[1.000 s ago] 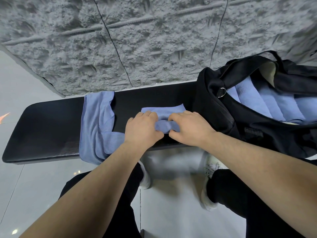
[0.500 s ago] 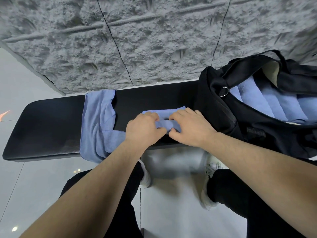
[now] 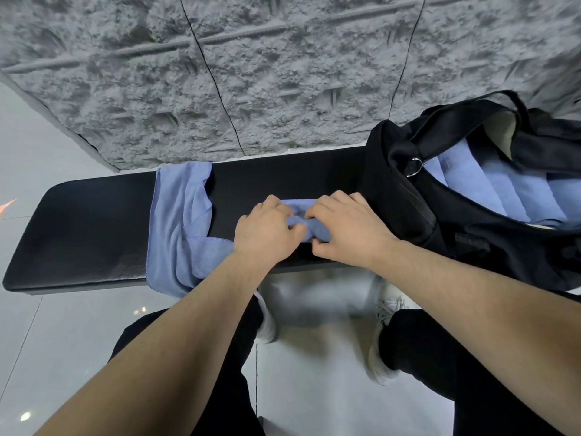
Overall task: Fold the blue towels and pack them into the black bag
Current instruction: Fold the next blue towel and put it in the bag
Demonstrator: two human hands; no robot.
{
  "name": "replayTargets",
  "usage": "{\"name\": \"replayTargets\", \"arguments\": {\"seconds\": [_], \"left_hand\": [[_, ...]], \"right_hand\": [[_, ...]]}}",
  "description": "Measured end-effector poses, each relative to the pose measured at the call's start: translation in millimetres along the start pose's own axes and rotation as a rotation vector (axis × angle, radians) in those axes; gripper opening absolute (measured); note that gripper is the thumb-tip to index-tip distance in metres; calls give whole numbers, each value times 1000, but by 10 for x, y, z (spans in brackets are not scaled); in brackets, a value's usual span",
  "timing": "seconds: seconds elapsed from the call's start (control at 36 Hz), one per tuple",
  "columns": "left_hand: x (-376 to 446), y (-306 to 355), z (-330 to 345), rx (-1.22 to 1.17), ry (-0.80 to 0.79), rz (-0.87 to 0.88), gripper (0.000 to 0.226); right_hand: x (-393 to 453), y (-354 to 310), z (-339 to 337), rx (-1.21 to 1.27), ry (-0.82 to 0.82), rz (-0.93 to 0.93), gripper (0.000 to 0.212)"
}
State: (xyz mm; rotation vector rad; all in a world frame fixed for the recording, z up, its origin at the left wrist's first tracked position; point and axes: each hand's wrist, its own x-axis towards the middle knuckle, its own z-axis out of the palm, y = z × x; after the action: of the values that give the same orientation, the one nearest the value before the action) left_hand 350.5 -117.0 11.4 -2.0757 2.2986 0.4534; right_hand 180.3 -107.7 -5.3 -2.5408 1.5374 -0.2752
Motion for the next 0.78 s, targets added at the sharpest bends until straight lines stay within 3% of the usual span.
{"name": "replayTargets", "arguments": {"seconds": [0.17,0.33,0.53,0.78], "left_hand": [[-47,-46,-14,3,53,97,37],[-103,-79,-18,63,-48,183,52],[-30,-41,-7,20,-49,142,36],[-4,7,44,63,-39,106,43]], "right_hand": [[51,-27,-52,51,-90,61,40],[60,-16,-66,130,-129,106,33],[40,0,-41,175,-142,111,28],[-7,-26,-16,157,-115,102,41]]}}
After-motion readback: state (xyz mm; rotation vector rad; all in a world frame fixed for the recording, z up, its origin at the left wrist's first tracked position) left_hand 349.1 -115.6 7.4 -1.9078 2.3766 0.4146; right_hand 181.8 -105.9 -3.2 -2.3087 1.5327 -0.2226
